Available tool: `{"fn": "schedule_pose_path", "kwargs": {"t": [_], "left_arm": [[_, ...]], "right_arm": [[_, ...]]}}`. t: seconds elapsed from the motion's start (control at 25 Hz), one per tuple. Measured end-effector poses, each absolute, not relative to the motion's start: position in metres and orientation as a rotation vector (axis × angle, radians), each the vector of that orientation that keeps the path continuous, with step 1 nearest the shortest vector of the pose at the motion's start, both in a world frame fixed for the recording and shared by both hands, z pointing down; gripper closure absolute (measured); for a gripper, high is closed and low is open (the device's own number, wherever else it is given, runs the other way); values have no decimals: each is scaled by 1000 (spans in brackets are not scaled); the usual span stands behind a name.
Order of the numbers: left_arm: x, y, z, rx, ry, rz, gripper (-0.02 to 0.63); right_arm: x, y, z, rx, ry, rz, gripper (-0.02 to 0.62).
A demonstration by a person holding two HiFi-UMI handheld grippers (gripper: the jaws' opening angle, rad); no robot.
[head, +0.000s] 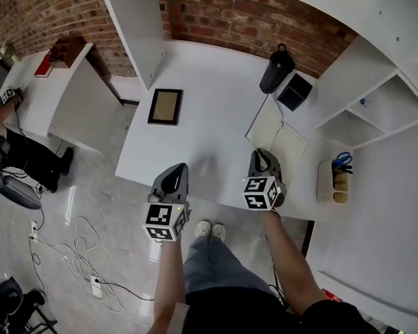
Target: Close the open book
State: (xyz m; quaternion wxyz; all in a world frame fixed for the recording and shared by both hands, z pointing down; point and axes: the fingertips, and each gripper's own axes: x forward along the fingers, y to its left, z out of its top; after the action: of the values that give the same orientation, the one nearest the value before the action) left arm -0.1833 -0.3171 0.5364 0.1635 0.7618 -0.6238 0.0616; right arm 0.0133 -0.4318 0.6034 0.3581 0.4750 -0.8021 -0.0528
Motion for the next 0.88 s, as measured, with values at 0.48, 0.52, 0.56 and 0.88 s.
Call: {"fn": "schedule_pose_path", "kwargs": {"t": [0.48, 0.52, 0.56, 0.88], "left_arm": [[-133, -339, 528, 2286, -1615, 161, 597], [-128, -341, 528, 2296, -1600, 164, 597], [-122, -342, 529, 2304, -1584, 168, 597], [-79, -353, 538, 2365, -1461, 201, 597]], "right_arm": [[97, -402, 626, 1675, -2203, 749, 557], [105, -400, 629, 1701, -2185, 785, 545], [114, -398, 632, 1721, -2167, 811, 532], [187, -378, 649, 1889, -1972, 876, 474]]}}
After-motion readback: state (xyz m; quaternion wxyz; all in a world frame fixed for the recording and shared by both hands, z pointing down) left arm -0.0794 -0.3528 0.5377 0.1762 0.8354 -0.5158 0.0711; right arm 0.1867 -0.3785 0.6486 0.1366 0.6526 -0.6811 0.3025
